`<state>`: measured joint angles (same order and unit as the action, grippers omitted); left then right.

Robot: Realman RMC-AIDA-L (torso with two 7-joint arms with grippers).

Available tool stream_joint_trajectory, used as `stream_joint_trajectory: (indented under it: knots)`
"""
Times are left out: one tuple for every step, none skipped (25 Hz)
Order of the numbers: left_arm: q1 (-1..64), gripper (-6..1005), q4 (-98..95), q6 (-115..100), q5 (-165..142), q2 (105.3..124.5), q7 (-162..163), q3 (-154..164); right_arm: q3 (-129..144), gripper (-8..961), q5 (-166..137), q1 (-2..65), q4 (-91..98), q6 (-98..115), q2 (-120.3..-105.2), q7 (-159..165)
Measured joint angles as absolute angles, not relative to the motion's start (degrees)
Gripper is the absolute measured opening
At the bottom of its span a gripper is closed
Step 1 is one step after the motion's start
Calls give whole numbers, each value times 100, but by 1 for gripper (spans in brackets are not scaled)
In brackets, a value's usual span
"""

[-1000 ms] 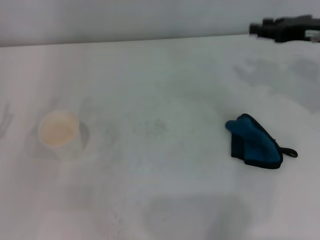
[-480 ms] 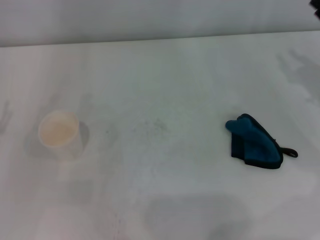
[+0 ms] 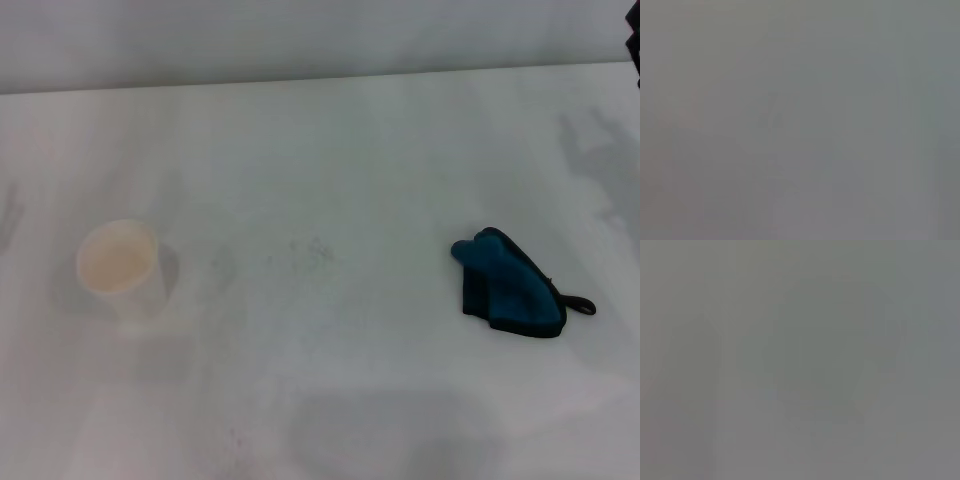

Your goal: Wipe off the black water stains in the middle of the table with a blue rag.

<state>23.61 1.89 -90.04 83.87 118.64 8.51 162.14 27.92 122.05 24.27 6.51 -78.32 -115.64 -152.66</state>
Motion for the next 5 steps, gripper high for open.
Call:
stream_joint_trajectory:
  knots:
    - [2409, 890, 213, -8890, 8410, 11858, 858, 16222, 2791, 462, 12206, 2433, 612, -7788, -11567, -15306]
    - [2453, 890, 251, -8753, 8418, 11855, 862, 16232, 2786, 462, 12207, 2434, 576, -7727, -11569, -15340]
    - [2480, 890, 273, -8679, 8416, 11853, 861, 16241, 2771, 462, 12210, 2439, 553, -7656, -11572, -15357]
    - [2529, 890, 310, -8545, 8413, 11853, 846, 16248, 2744, 462, 12211, 2443, 528, -7567, -11575, -15376]
    - [2553, 890, 324, -8472, 8411, 11855, 831, 16252, 2710, 462, 12216, 2445, 510, -7490, -11577, -15392]
